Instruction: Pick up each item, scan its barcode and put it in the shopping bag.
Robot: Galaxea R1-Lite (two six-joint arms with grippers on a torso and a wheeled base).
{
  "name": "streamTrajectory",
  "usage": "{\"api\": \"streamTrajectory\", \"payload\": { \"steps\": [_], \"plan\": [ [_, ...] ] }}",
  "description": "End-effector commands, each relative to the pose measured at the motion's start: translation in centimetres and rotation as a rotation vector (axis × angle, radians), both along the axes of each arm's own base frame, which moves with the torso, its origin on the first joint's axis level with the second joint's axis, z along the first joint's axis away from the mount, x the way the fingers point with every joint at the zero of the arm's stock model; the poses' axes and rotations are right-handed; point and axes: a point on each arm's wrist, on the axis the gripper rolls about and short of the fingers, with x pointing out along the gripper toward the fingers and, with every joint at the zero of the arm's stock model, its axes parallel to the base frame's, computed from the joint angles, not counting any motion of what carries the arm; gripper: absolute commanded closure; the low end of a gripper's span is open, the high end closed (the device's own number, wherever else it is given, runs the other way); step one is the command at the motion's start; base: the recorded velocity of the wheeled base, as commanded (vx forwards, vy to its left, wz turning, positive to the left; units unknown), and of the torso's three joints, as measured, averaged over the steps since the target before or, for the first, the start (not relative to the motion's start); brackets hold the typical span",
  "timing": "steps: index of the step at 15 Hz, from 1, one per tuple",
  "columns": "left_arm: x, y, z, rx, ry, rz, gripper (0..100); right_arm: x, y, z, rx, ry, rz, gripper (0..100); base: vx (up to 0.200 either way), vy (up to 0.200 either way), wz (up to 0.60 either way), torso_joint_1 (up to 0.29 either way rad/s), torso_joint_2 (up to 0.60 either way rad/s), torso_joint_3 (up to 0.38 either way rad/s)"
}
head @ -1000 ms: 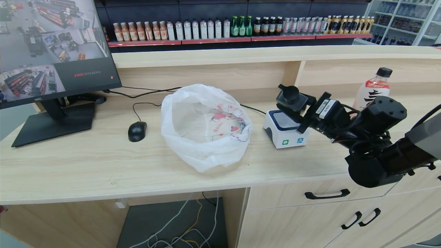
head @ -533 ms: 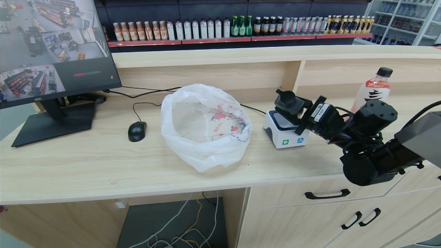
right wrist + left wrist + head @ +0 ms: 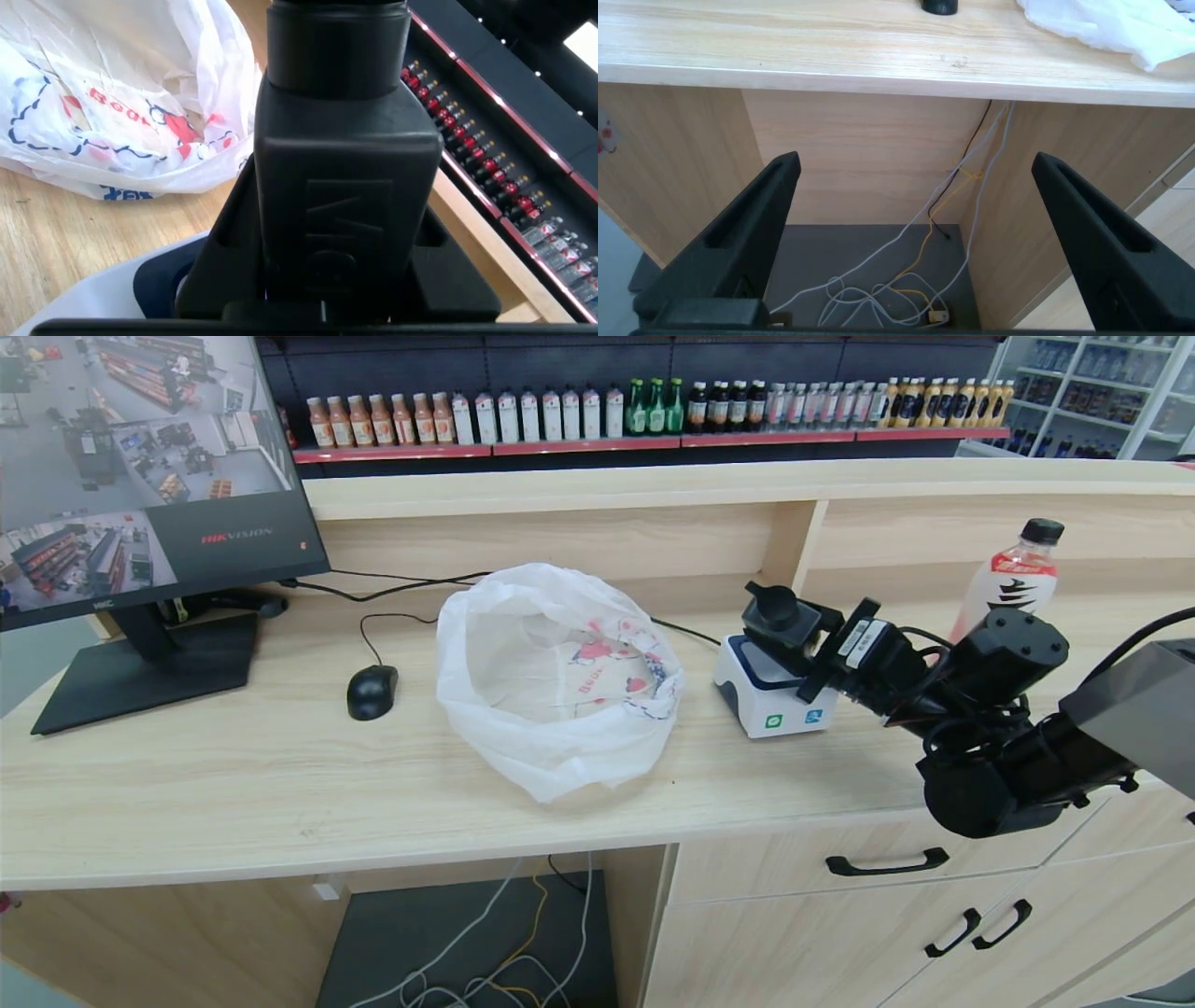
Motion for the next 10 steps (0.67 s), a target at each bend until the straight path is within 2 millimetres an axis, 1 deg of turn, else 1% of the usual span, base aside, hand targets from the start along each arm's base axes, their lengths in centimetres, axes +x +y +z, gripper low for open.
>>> {"api": "streamTrajectory", "payload": {
  "steps": [1, 10],
  "plan": [
    [0.0, 0.0, 0.0, 0.0, 0.0, 0.001, 0, 0.02, 0.02, 0.07, 0.001, -0.004, 0.0, 100, 0.0, 0.0, 0.0, 0.0, 0.0, 0.0],
    [0.0, 0.0, 0.0, 0.0, 0.0, 0.001, 0, -0.01, 0.08, -0.09, -0.006, -0.006, -0.002, 100, 0.0, 0.0, 0.0, 0.0, 0.0, 0.0]
  ]
}}
